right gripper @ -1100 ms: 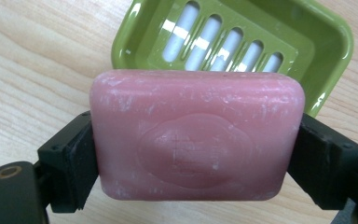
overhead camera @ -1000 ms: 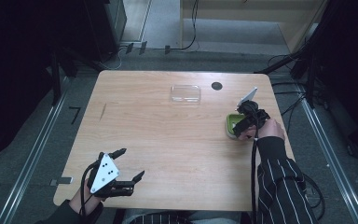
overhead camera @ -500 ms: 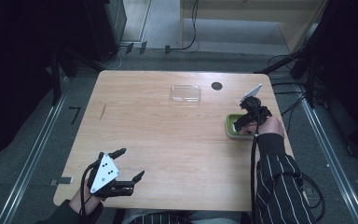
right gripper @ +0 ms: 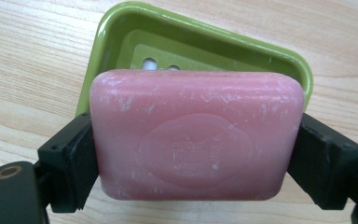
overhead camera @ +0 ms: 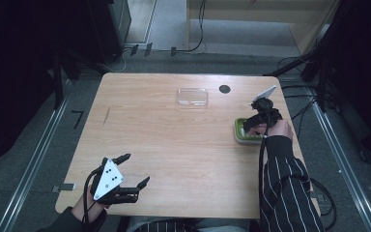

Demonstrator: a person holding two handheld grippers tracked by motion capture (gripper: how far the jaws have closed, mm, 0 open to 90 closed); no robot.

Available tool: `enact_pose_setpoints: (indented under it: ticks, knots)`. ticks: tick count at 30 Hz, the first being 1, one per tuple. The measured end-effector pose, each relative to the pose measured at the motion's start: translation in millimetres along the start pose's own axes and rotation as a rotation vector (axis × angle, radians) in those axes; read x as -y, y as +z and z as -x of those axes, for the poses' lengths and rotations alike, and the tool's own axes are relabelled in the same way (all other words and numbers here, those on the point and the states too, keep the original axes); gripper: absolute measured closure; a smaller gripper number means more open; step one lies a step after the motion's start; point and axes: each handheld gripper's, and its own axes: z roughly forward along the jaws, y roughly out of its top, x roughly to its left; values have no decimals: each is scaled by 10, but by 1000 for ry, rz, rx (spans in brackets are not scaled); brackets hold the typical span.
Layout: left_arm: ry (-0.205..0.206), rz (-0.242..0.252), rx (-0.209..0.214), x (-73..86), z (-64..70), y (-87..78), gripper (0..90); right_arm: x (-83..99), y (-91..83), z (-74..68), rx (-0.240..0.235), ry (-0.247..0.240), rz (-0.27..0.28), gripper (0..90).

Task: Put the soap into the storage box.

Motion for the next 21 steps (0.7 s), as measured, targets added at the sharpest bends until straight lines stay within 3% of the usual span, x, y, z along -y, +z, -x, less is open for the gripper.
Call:
enact_pose_setpoints:
  ticks: [12, 21]
  knots:
    - [0, -1, 1, 1, 0, 1, 140, -21, 111, 91, -7, 73, -2, 136]
    - [1, -2, 3, 0, 1, 2, 140, -28, 138, 94, -6, 82, 6, 136]
